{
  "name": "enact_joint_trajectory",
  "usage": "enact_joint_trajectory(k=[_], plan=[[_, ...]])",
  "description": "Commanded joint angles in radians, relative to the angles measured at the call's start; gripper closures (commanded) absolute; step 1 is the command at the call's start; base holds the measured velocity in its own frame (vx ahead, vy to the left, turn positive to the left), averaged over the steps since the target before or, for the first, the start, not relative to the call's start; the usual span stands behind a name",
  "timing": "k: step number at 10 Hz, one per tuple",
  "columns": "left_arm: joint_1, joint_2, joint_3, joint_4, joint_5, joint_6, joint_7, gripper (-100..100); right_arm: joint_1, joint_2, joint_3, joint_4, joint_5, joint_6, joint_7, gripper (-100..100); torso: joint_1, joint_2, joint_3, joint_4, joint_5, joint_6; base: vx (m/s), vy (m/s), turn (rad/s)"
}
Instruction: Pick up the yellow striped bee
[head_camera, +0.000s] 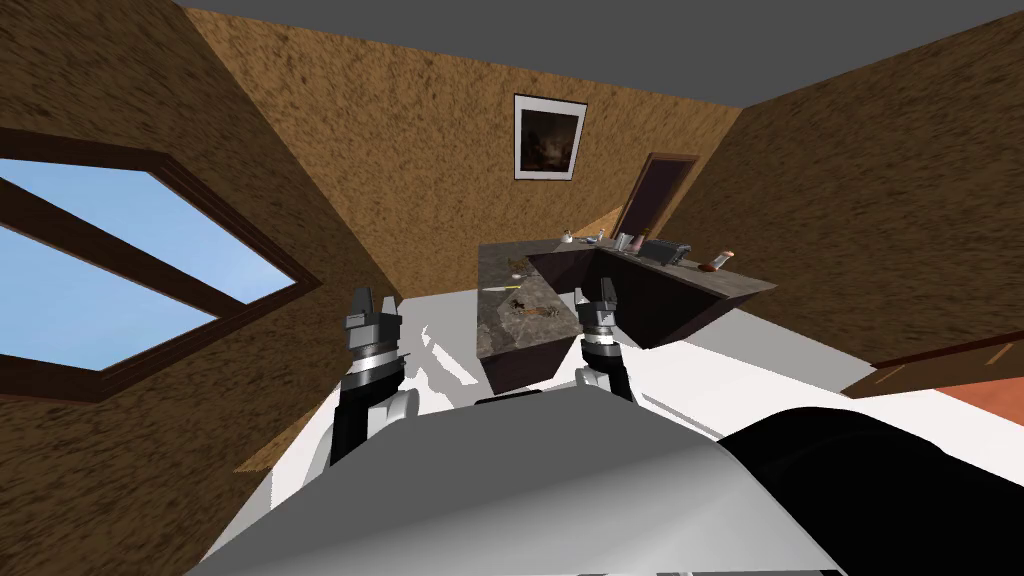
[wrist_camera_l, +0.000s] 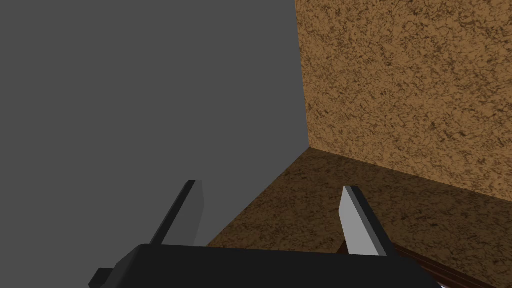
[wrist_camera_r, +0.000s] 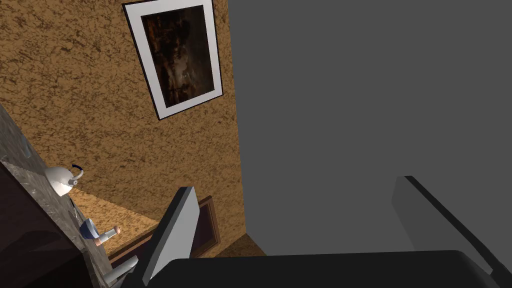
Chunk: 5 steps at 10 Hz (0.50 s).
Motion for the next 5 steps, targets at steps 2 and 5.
enact_joint_trajectory(k=[2, 5], plan=[[0.0, 0.0, 0.0, 0.0, 0.0, 0.0, 0.0, 0, 0.044, -0.069, -0.014, 0.036, -0.058, 0.013, -0.023, -100, 0.004, 0.001, 0.0, 0.0, 0.001, 0.0, -0.026, 0.136, -0.093], [0.0, 0.0, 0.0, 0.0, 0.0, 0.0, 0.0, 0, 0.118, -0.146, -0.039, 0.097, -0.149, 0.04, -0.061, -100, 0.016, 0.004, 0.002, 0.001, 0.003, 0.0, -0.055, 0.242, -0.11]])
